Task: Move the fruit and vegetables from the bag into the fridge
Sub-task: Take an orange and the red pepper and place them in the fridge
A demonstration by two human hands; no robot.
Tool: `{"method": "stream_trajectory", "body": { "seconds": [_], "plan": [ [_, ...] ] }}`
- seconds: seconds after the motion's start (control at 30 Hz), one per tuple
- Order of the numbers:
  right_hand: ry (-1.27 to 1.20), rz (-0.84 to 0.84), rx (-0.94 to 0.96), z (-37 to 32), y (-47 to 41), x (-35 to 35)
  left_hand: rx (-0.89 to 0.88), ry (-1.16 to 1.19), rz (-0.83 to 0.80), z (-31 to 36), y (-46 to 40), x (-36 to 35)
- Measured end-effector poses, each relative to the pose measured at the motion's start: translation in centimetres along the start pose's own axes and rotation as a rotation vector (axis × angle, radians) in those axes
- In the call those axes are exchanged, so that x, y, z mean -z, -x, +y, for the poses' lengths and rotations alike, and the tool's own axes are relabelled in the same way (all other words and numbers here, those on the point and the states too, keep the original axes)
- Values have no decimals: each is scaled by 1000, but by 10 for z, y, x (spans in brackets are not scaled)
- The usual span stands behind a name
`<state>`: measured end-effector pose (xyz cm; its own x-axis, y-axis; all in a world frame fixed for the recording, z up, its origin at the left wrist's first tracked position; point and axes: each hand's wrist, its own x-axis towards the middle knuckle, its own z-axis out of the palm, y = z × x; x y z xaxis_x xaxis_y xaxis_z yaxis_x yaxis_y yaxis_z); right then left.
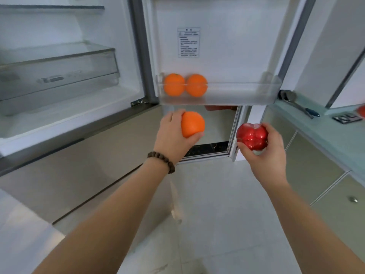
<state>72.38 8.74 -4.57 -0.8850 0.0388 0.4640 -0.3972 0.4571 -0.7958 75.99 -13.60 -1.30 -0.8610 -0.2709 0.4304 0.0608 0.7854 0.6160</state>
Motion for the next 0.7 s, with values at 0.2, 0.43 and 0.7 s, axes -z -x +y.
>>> {"method": "stream_trajectory", "body": {
  "seconds": [0.2,0.43,0.7],
  "plan": [
    [-49,127,73,3,-82,5,-205,8,132,46,-123,-2],
    [-34,166,165,7,-143,14,-340,-103,-70,58,-231,-19],
    [-28,188,188,15,-161,6,-387,-280,-451,45,-280,-41]
  ]
}}
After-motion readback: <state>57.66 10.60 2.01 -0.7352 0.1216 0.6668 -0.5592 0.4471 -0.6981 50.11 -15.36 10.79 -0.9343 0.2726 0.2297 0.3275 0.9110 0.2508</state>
